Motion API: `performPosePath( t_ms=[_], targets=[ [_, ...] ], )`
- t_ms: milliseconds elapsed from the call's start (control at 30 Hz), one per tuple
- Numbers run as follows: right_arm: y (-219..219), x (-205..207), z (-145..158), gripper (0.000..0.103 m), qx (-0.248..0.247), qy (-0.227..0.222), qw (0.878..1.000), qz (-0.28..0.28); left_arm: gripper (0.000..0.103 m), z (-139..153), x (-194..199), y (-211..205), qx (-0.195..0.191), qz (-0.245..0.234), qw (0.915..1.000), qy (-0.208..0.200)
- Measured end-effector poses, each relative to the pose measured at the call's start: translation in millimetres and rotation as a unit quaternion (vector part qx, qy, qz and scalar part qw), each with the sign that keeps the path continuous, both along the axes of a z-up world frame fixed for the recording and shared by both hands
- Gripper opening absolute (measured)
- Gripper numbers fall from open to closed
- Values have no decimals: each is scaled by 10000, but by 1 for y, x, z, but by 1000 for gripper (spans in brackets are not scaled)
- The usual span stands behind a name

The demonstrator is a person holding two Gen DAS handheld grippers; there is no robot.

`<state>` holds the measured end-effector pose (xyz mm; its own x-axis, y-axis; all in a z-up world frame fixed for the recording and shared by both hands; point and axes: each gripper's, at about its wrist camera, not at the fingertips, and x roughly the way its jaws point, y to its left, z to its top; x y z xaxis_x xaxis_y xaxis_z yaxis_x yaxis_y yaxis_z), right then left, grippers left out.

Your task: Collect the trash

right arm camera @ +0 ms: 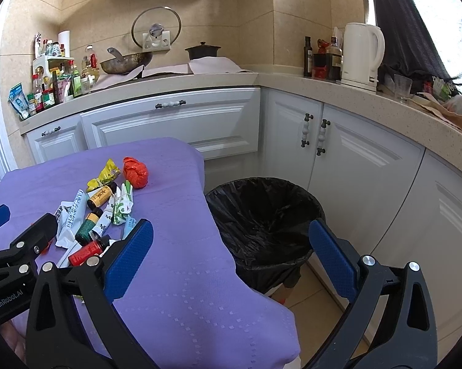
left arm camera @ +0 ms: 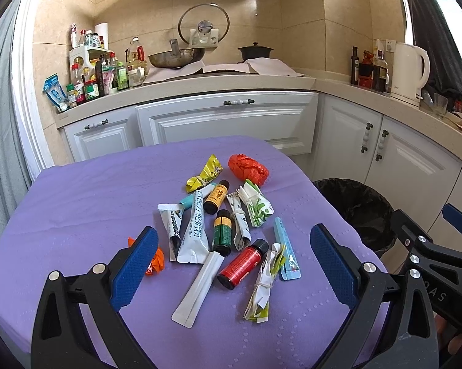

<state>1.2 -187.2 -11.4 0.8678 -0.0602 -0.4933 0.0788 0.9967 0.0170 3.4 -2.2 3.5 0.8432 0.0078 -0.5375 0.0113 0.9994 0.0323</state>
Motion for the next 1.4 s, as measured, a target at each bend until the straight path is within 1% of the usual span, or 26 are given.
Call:
performPosePath(
  t_ms=[433, 500, 1400],
  targets=[
    [-6, 2, 0, 99, 3, 40, 10000, -7, 96, -4, 2, 0, 7, 4, 10000, 18],
    [0, 3, -3, 99, 7, 44, 10000, -16, 96, -4, 2, 0, 4, 0, 10000, 22],
    [0, 3, -5, 99, 19, 69, 10000, -26, 96, -6, 2, 0, 2, -17, 10000, 41]
  ],
)
